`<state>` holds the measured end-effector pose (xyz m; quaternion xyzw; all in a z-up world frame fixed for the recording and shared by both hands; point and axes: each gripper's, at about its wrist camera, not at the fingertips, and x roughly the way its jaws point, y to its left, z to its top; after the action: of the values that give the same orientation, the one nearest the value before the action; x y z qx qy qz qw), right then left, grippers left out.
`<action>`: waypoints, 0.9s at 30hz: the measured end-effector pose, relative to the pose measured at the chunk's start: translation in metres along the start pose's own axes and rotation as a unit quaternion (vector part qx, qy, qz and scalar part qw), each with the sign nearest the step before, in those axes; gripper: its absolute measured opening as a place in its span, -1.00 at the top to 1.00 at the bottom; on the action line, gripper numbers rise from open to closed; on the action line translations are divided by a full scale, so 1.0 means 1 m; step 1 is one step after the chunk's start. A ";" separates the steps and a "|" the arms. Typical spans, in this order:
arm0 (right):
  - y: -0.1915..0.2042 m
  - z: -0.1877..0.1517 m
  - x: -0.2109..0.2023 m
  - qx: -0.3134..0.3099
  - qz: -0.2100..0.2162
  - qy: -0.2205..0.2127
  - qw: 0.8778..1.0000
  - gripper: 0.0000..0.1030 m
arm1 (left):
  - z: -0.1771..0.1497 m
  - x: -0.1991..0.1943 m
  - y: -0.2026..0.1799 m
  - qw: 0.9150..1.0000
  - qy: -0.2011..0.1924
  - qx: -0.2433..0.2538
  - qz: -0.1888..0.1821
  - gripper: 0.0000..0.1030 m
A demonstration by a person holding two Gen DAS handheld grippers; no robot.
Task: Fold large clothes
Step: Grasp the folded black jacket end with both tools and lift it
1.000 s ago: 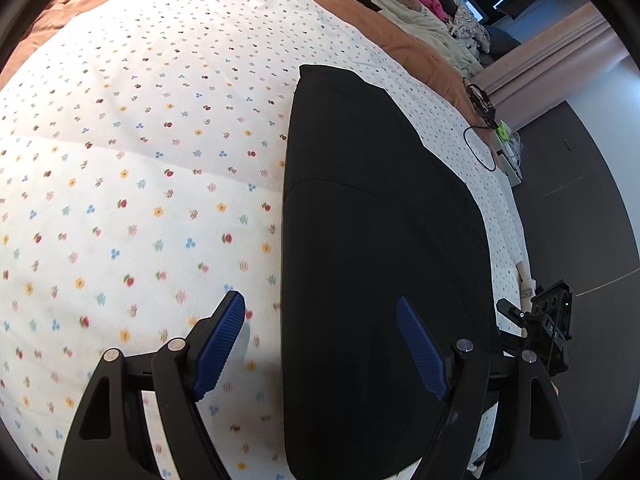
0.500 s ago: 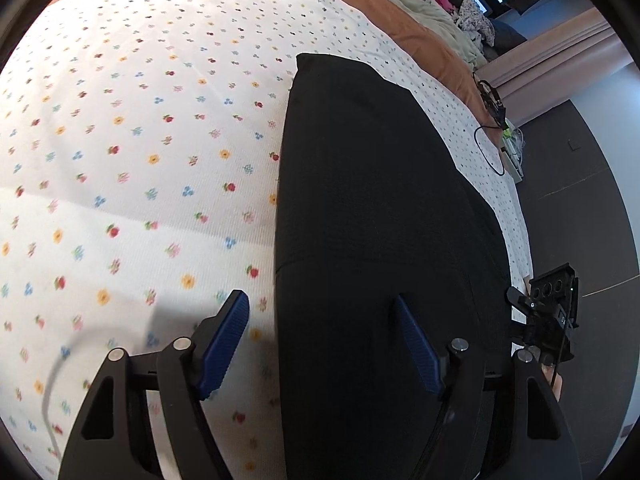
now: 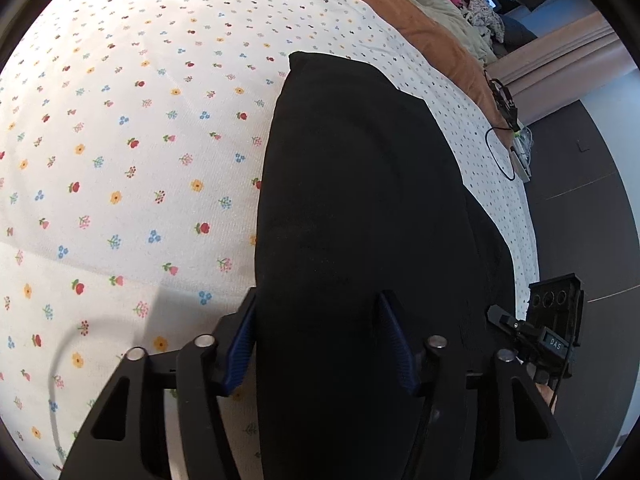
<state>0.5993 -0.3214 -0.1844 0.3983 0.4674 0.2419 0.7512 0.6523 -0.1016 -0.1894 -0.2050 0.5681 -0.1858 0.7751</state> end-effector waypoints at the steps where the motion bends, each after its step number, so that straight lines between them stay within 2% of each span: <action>1: 0.001 -0.001 -0.001 -0.001 0.002 -0.003 1.000 0.47 | -0.002 -0.002 -0.005 1.000 -0.006 0.010 0.007 0.08; 3: 0.008 -0.002 -0.003 -0.008 0.001 -0.008 1.000 0.61 | -0.006 -0.009 -0.015 0.999 -0.018 0.032 0.018 0.29; 5: 0.020 -0.005 -0.009 -0.024 -0.005 -0.016 1.000 0.67 | -0.008 -0.017 -0.018 0.999 -0.028 0.036 0.019 0.48; 8: 0.039 -0.013 -0.020 -0.047 -0.010 -0.030 0.998 0.72 | -0.011 -0.031 -0.025 0.998 -0.042 0.037 0.013 0.61; 12: 0.058 -0.031 -0.037 -0.061 -0.012 -0.054 0.997 0.75 | -0.021 -0.055 -0.039 0.996 -0.068 0.055 0.006 0.65; 19: 0.101 -0.068 -0.065 -0.098 -0.007 -0.095 0.991 0.76 | -0.044 -0.112 -0.047 0.992 -0.110 0.058 -0.017 0.69; 20: 0.110 -0.075 -0.069 -0.123 0.014 -0.091 0.988 0.76 | -0.048 -0.122 -0.047 0.991 -0.117 0.059 -0.019 0.69; 27: 0.165 -0.129 -0.091 -0.190 0.013 -0.121 0.974 0.77 | -0.081 -0.198 -0.035 0.983 -0.170 0.057 -0.036 0.71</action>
<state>0.4452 -0.2471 -0.0339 0.2806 0.3130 0.2865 0.8610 0.5166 -0.0368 -0.0338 -0.2100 0.4091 -0.2083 0.8632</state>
